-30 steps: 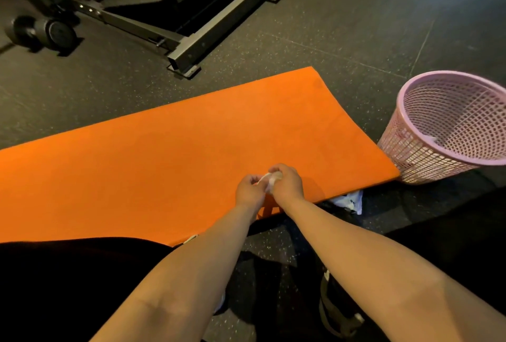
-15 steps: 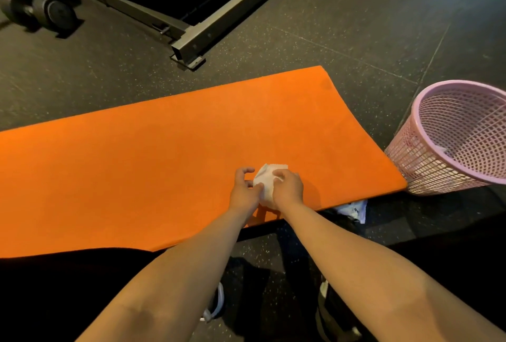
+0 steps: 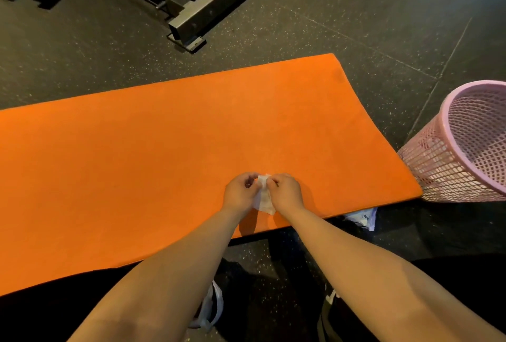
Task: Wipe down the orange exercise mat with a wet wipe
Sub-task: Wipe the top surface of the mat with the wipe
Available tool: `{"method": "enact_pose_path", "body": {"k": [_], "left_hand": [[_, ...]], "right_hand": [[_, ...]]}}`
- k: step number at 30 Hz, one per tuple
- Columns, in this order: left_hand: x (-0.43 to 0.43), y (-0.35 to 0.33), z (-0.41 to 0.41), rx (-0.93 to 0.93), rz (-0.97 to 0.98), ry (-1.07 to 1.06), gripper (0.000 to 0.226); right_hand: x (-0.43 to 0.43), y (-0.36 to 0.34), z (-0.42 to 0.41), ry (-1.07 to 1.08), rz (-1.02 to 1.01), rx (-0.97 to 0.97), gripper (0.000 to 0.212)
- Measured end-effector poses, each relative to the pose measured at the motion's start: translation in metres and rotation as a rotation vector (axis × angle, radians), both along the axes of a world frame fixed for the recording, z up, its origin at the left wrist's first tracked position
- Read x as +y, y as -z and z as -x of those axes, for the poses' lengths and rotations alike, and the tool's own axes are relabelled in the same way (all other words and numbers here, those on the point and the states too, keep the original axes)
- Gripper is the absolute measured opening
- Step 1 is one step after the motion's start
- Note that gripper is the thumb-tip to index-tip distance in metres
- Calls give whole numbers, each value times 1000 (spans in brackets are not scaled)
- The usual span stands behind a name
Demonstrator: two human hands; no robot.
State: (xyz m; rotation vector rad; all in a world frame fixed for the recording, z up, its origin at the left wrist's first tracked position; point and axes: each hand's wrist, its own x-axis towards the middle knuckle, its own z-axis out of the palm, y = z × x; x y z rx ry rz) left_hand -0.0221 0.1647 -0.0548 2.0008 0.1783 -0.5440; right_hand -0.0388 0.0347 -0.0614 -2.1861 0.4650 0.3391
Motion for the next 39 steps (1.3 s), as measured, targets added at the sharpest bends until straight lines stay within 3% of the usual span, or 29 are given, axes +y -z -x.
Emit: {"method": "enact_pose_path", "body": {"k": [2, 4, 8, 12, 15, 19, 22, 25, 27, 29, 32, 34, 39], "left_hand": [[-1, 5, -5, -27, -8, -17, 15], [-1, 13, -13, -54, -49, -62, 23], [6, 32, -29, -66, -112, -167, 24], [11, 43, -32, -151, -239, -21, 9], [20, 53, -31, -123, -396, 171, 36], [24, 60, -22, -131, -425, 235, 50], [24, 64, -19, -152, -382, 188, 51], [27, 67, -14, -142, -433, 105, 53], [29, 67, -11, -126, -507, 119, 54], [28, 66, -9, -117, -544, 197, 53], [28, 62, -8, -95, -591, 276, 53], [30, 61, -8, -88, -574, 276, 53], [34, 63, -6, -109, -428, 162, 52]], "right_hand": [[5, 5, -4, -43, -2, -13, 30], [10, 8, -10, -42, -38, -2, 15], [15, 14, -21, -89, 60, -33, 19], [14, 27, -26, -342, 204, -93, 18], [0, 33, -35, -381, 426, -86, 32], [-20, 38, -50, -188, 650, 55, 56], [-3, 43, -50, -261, 560, 109, 61], [25, 48, -35, -575, 436, 59, 63], [25, 50, -32, -719, 467, 25, 63], [11, 50, -41, -679, 557, 58, 67], [-10, 43, -54, -441, 656, 204, 78], [-1, 40, -50, -391, 644, 220, 74], [39, 38, -12, -738, 434, 64, 63]]}}
